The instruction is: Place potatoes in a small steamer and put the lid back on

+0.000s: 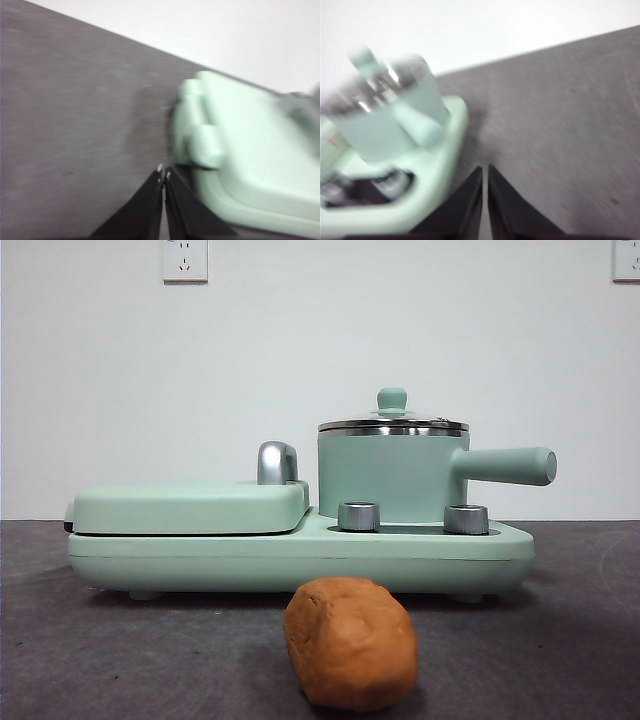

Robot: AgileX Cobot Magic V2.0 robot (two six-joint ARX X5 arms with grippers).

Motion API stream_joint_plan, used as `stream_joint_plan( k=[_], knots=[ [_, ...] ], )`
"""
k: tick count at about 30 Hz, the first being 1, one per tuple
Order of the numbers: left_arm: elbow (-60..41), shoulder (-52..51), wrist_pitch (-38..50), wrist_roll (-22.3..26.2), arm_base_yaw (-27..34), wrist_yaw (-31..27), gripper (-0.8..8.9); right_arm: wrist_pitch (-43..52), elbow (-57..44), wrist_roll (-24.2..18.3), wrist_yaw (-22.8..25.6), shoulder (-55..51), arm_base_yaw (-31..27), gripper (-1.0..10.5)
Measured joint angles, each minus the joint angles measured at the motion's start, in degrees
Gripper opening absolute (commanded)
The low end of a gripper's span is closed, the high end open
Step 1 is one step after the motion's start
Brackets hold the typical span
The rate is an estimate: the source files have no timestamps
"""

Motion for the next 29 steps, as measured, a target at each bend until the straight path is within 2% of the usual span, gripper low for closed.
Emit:
stream_joint_plan(
  k=[3,6,14,16,21,29],
  knots=[
    [4.5,0.2,-0.6,-2.3,0.0,3.8,0.09,-3.1,5.8,3.5,-0.7,0.1,0.0,0.1],
    [10.2,1.2,-3.2,-3.5,0.0,5.5,0.09,-8.0,11.8,5.2,-2.1,0.9,0.0,0.1],
    [25.6,8.8,-11.0,-3.1,0.0,7.8,0.09,-21.2,26.8,5.4,-16.1,7.8,0.0,0.1],
    [29.1,11.0,-11.0,-2.5,0.0,8.2,0.09,-23.4,29.1,5.1,-18.9,9.6,0.0,0.1],
    [35.7,18.0,-11.0,-1.0,0.0,13.6,0.09,-27.0,33.2,2.9,-25.0,13.9,0.0,0.1],
    [42.4,29.7,-12.7,-0.2,0.0,27.3,0.09,-29.0,37.1,-2.3,-32.8,21.0,0.0,0.1]
  ],
)
